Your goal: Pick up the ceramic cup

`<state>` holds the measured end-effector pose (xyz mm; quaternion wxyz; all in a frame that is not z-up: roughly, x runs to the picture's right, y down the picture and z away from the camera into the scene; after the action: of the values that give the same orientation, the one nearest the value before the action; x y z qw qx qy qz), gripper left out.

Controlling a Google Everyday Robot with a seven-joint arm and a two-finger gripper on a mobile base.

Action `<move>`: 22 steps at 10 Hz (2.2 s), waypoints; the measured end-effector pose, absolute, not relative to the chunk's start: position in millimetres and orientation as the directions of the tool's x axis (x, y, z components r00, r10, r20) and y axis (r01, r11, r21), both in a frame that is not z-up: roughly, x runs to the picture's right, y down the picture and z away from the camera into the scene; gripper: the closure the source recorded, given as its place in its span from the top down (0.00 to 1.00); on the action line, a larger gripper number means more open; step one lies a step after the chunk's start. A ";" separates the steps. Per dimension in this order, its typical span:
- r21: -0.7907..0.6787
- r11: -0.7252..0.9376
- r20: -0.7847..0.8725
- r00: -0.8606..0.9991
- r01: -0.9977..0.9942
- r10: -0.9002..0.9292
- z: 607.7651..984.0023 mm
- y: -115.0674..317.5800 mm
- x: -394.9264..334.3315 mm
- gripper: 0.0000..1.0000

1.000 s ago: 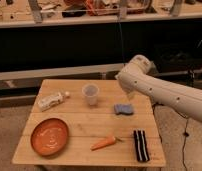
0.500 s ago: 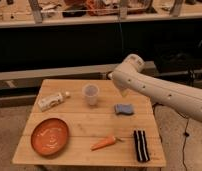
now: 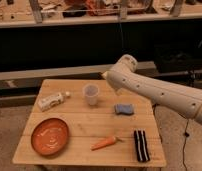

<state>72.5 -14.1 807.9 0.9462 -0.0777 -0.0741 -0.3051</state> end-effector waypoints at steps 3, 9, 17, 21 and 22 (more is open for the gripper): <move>-0.068 0.784 0.216 0.777 0.617 -0.592 817.0 -17.0 52.3 0.80; -0.032 0.758 0.272 0.736 0.651 -0.620 826.7 -14.2 37.2 0.80; 0.004 0.712 0.359 0.664 0.702 -0.656 839.2 -6.9 21.8 0.80; 0.019 0.686 0.397 0.625 0.727 -0.672 844.4 -2.2 15.3 0.80; 0.022 0.680 0.408 0.615 0.733 -0.675 846.3 0.0 14.3 0.80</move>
<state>14.3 0.0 846.3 0.8955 -0.0736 -0.1954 -0.3931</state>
